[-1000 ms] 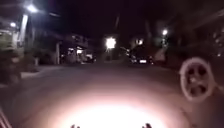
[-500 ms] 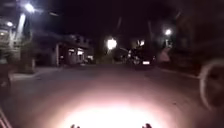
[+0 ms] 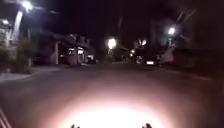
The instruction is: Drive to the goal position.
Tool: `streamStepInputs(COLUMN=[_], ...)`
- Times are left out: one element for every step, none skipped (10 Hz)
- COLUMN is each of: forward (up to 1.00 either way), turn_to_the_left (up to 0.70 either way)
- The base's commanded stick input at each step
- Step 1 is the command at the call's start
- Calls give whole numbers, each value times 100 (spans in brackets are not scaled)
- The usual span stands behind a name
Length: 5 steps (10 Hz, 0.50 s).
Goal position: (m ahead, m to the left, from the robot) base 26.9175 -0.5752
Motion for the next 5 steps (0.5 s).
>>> streamStepInputs(forward=[85, 85, 85, 85, 85], turn_to_the_left=[0, 0, 0, 0, 0])
